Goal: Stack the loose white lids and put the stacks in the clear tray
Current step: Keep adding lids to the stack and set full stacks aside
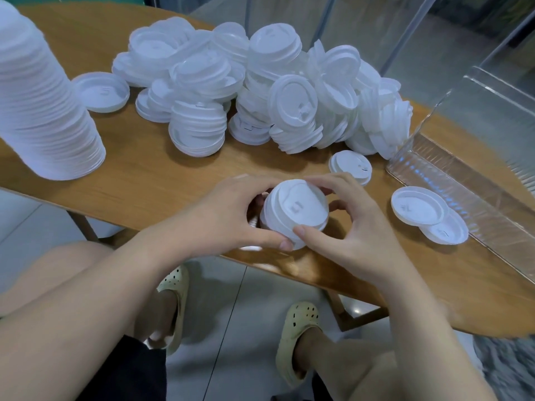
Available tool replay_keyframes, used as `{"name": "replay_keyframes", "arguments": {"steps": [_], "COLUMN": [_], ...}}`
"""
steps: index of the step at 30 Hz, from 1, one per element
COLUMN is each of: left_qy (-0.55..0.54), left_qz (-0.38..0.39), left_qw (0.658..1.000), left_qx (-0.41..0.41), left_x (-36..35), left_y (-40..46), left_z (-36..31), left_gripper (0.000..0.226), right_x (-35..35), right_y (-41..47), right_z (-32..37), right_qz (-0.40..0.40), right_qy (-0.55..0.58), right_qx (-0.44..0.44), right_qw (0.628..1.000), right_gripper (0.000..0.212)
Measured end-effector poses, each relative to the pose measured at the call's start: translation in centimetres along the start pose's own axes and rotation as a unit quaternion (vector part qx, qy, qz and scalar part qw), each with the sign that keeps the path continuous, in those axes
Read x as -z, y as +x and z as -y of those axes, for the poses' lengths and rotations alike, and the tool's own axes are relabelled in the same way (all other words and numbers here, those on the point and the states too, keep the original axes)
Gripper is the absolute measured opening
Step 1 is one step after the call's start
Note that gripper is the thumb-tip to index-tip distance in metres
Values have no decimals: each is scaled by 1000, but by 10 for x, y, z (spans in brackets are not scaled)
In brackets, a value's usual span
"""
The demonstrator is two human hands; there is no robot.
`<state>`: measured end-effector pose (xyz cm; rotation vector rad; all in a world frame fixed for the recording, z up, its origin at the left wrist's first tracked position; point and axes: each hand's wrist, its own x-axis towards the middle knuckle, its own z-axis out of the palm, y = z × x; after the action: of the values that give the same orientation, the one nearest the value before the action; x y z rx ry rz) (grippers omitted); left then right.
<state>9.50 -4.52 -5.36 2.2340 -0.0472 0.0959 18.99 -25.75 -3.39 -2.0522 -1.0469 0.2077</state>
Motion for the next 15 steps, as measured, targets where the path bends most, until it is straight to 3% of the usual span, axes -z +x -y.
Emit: {"name": "replay_keyframes", "arguments": {"steps": [15], "left_qy": [0], "left_qz": [11], "left_qw": [1000], "left_qx": [13], "left_x": [2], "left_y": [-2], "left_z": [-1], "left_gripper": [87], "right_x": [-3], "right_y": [-1], "right_z": [2], "right_qz": [12], "right_qy": [-12], "right_qx": [-15], "right_qw": [1000], "right_gripper": [68]}}
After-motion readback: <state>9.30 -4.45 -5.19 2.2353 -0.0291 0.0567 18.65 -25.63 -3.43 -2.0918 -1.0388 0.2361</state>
